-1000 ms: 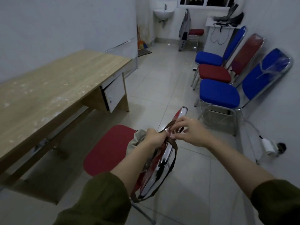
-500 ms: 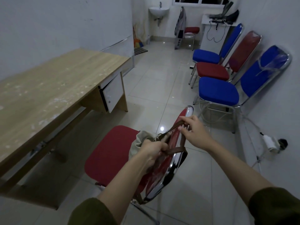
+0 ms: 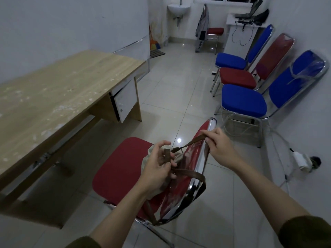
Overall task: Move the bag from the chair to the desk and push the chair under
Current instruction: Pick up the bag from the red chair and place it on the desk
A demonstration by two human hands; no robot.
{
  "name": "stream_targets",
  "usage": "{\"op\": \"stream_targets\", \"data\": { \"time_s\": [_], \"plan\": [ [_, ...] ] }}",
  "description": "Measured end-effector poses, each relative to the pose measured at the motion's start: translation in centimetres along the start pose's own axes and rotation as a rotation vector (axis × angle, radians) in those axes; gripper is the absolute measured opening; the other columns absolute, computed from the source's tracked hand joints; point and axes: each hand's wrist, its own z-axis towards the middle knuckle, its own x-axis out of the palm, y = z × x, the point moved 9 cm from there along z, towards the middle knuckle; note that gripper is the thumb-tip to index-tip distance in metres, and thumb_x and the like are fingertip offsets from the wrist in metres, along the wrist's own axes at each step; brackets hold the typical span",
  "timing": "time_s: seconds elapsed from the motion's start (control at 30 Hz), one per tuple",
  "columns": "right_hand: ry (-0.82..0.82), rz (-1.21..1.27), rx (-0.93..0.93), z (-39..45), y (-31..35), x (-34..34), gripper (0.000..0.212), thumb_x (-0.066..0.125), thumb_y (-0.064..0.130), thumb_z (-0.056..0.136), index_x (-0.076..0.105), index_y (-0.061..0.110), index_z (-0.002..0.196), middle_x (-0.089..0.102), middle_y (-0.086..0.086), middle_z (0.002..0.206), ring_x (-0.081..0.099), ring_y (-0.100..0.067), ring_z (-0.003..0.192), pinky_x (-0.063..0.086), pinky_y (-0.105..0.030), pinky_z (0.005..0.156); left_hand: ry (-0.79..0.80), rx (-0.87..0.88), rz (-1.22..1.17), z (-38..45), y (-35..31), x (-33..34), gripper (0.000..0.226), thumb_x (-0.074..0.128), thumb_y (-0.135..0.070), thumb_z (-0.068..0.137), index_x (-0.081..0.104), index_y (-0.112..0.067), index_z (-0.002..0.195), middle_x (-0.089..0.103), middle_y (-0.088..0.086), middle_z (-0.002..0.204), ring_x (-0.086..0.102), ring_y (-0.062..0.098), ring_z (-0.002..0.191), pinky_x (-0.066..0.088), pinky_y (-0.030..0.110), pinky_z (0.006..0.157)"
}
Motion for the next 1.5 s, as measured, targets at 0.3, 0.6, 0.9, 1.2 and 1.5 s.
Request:
{"op": "stream_targets", "data": {
  "time_s": [0.3, 0.6, 0.9, 1.2, 1.5],
  "plan": [
    [0.053, -0.047, -0.042, 4.2, -1.3, -2.2, 0.015, 0.048, 0.011, 0.091, 0.060, 0.010, 0.100, 0.038, -0.003, 0.104, 0.049, -0.019, 0.092, 0.048, -0.023, 0.073, -0.119, 0.167, 0.204, 3.6, -1.4, -4.1, 0.044, 0.047, 0.020, 0.077, 0.061, -0.020, 0.088, 0.061, 0.000, 0.084, 0.057, 0.007, 0.069, 0.050, 0.031, 0.073],
    [0.192, -0.449, -0.170, 12.3, -1.6, -3.4, 0.010, 0.054, 0.011, 0.088, 0.064, 0.012, 0.088, 0.065, -0.006, 0.091, 0.055, -0.019, 0.088, 0.048, -0.033, 0.075, -0.049, 0.239, 0.662, 4.9, -2.7, -6.1, 0.041, 0.045, 0.011, 0.065, 0.066, -0.024, 0.067, 0.065, -0.011, 0.071, 0.058, 0.003, 0.062, 0.041, 0.014, 0.056],
    [0.166, -0.439, -0.380, 14.6, 4.9, 0.8, 0.014, 0.054, 0.015, 0.089, 0.067, 0.010, 0.093, 0.069, -0.006, 0.088, 0.057, -0.021, 0.082, 0.046, -0.036, 0.081, 0.010, 0.191, 1.074, 2.5, -3.6, -15.2, 0.052, 0.048, 0.009, 0.070, 0.064, -0.038, 0.083, 0.060, -0.041, 0.086, 0.057, -0.003, 0.084, 0.042, 0.012, 0.068],
    [0.461, 0.198, -0.139, 11.0, 11.1, 8.2, 0.013, 0.051, 0.007, 0.090, 0.058, 0.016, 0.084, 0.067, 0.000, 0.072, 0.056, -0.011, 0.060, 0.046, -0.026, 0.061, -0.350, -0.028, 0.334, 4.7, -3.3, -16.9, 0.056, 0.040, 0.019, 0.077, 0.064, -0.024, 0.105, 0.061, 0.000, 0.115, 0.058, -0.002, 0.094, 0.053, 0.011, 0.073],
    [0.587, 0.688, 0.298, 7.4, 10.7, 15.6, 0.033, 0.040, 0.000, 0.080, 0.063, 0.015, 0.099, 0.065, -0.007, 0.083, 0.061, -0.019, 0.075, 0.049, -0.028, 0.067, 0.177, 0.074, 0.572, 5.5, -3.9, -12.0, 0.017, 0.059, -0.020, 0.079, 0.072, -0.026, 0.090, 0.062, -0.010, 0.107, 0.050, 0.011, 0.110, 0.039, 0.019, 0.090]
  ]
}}
